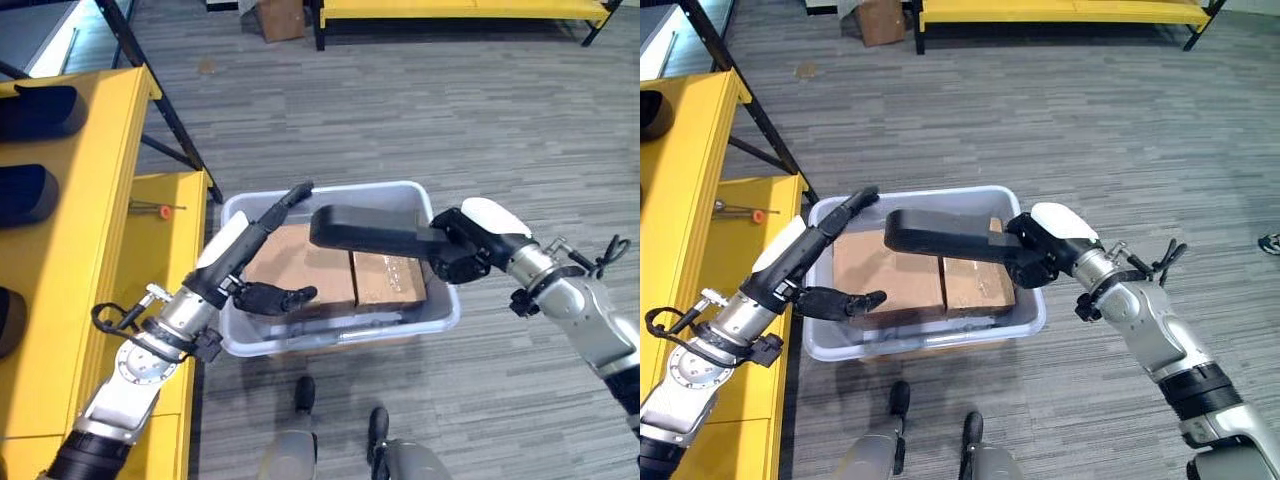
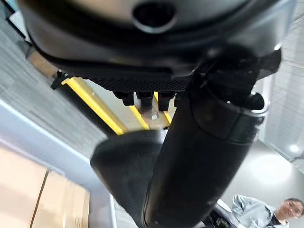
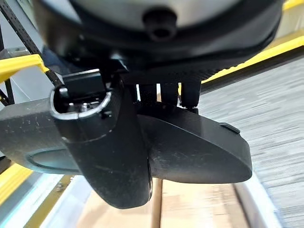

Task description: Move parts from the plastic box to the shelf.

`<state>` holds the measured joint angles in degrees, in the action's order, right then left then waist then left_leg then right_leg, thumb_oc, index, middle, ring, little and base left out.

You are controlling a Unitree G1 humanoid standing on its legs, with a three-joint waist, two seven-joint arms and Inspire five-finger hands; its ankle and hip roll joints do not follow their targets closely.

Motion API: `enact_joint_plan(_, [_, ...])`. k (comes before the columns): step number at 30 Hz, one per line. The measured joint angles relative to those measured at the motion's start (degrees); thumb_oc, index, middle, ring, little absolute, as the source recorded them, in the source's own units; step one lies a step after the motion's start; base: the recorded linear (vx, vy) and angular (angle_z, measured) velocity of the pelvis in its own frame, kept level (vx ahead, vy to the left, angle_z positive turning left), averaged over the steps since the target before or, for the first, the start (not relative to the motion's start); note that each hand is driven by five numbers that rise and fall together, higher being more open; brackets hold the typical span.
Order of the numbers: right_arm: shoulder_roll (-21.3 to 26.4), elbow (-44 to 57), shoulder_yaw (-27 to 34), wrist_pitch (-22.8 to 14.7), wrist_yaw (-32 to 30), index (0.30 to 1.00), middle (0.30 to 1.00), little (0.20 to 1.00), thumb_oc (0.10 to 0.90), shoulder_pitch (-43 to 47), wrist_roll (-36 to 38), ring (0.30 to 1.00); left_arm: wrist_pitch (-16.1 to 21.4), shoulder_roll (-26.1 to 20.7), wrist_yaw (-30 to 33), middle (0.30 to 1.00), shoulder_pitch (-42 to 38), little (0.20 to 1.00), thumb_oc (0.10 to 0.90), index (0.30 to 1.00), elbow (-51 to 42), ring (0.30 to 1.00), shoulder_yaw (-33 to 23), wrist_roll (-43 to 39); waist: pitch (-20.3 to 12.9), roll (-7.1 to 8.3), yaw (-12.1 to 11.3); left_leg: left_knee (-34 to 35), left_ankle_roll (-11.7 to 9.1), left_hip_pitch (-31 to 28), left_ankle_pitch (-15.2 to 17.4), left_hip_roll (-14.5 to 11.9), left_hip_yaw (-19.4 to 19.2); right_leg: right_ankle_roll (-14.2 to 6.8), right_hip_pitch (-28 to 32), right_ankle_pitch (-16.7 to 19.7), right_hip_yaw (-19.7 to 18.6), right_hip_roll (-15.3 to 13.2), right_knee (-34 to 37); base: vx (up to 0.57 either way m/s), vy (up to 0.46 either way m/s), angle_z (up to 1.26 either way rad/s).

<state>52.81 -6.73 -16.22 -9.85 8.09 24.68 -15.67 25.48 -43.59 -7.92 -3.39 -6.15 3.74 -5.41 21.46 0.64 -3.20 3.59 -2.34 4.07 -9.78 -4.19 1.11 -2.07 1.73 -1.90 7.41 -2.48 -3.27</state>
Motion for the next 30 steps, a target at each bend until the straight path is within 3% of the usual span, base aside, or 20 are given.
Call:
enact_joint_plan(6, [-0.05, 4.39, 4.52, -0.94, -0.59, 0.300, 0.300, 0.300, 0.400, -4.06, -2.45, 0.300, -0.14, 0.11, 1.03, 1.000, 1.83, 1.000, 0.900, 1.000, 0.69, 1.000, -0.90, 0.25, -0.24, -0.13, 0.45, 0.45, 0.08, -1.38, 0.65, -0.14, -1.08, -0.09, 1.92, 1.80, -1.40, 0.22, 2.86, 0.03, 0.008, -0.11])
enact_joint_plan(15, [-0.30, 10.00, 4.56, -1.79, 0.02, 0.300, 0.300, 0.300, 0.400, -4.74, -3.63, 0.300, -0.63, 1.34, 2.09, 1.000, 2.71, 1.000, 0.900, 1.000, 1.43, 1.000, -4.68, 0.05, -2.28, -0.98, 1.44, 0.85, 0.20, -3.28, 0.94, 0.10, -2.20, -0.25, 3.74, 2.01, -2.25, -0.10, 4.06, 0.04, 0.020, -0.05])
enact_joint_plan(23, [-0.46, 16.19, 4.33, -4.06, 4.87, 0.300, 0.300, 0.300, 0.400, -4.74, -3.32, 0.300, -1.37, 4.32, 1.00, 1.000, 2.75, 1.000, 0.900, 1.000, 1.46, 1.000, -3.35, 1.29, -3.22, -1.19, 2.19, 0.86, 0.18, -3.88, 0.99, 0.08, -2.25, -0.20, 4.73, 2.20, -2.26, -0.02, 4.85, 0.00, 0.002, -0.01])
enact_joint_plan(30, [-0.57, 17.60, 2.95, -3.04, 5.96, 0.300, 0.300, 0.300, 0.400, -4.67, -3.39, 0.300, -1.80, 4.63, 0.81, 1.000, 2.86, 1.000, 0.900, 1.000, 1.57, 1.000, 0.71, 1.29, -3.97, -1.13, 2.17, 0.88, 0.23, -4.05, 1.20, 0.15, -2.41, -0.30, 4.88, 2.40, -2.40, -0.11, 4.93, 0.00, 0.002, 0.00])
